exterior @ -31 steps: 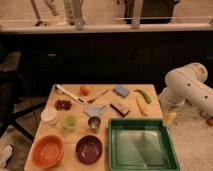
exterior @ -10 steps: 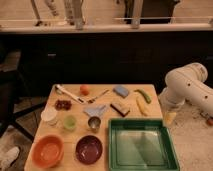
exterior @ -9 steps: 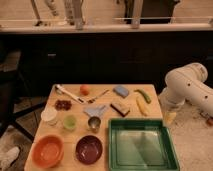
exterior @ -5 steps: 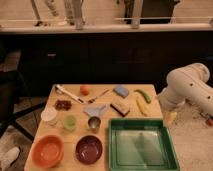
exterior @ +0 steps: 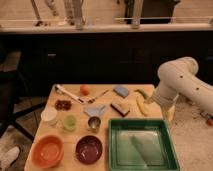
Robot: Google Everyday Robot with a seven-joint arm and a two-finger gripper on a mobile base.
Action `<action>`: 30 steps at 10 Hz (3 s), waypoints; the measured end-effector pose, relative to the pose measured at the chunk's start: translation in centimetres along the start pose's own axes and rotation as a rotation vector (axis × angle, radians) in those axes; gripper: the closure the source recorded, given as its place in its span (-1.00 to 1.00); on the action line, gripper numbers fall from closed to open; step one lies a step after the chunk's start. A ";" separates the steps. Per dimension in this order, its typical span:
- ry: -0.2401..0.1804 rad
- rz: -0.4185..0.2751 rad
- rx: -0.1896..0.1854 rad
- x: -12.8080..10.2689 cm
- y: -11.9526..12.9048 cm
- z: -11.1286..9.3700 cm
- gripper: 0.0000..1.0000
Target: Place apple in paper cup
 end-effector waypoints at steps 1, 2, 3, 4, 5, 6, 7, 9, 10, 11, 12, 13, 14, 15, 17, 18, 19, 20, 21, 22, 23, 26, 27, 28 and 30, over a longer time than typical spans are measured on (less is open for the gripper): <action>0.003 -0.078 -0.026 -0.2 0.0 0.0 -0.60; 0.004 -0.126 -0.040 -0.3 0.0 -0.1 -0.60; 0.005 -0.166 -0.051 -0.4 -0.1 -0.1 -0.60; 0.006 -0.178 -0.056 -0.4 0.0 -0.1 -0.60; 0.006 -0.178 -0.056 -0.4 0.0 -0.1 -0.60; 0.006 -0.178 -0.056 -0.4 0.0 -0.1 -0.60; 0.006 -0.179 -0.055 -0.4 0.0 -0.1 -0.60; 0.012 -0.207 -0.041 -0.4 -0.3 0.1 -0.60; 0.018 -0.264 -0.032 -0.4 -1.4 0.6 -0.60; 0.013 -0.333 -0.023 -1.0 -3.3 1.2 -0.60; 0.010 -0.409 -0.018 -1.6 -5.1 1.8 -0.60; 0.007 -0.465 -0.016 -1.9 -6.3 2.2 -0.60; 0.006 -0.533 -0.008 -2.0 -7.8 2.7 -0.60; 0.005 -0.572 -0.002 -1.9 -8.5 2.9 -0.60; -0.006 -0.606 0.045 -2.3 -9.6 2.8 -0.60; -0.009 -0.617 0.069 -2.4 -10.0 2.7 -0.60; -0.013 -0.637 0.091 -2.9 -10.8 2.6 -0.60; -0.015 -0.656 0.098 -3.3 -11.6 2.7 -0.60; -0.016 -0.682 0.102 -3.9 -12.7 2.8 -0.60; -0.016 -0.705 0.100 -4.4 -13.6 2.9 -0.60; -0.019 -0.731 0.098 -4.9 -14.6 3.3 -0.60; -0.032 -0.760 0.076 -5.3 -15.2 3.8 -0.60; -0.034 -0.757 0.073 -5.3 -15.0 3.8 -0.60; -0.033 -0.760 0.073 -5.3 -15.1 3.8 -0.60; -0.034 -0.761 0.074 -5.4 -15.2 3.8 -0.60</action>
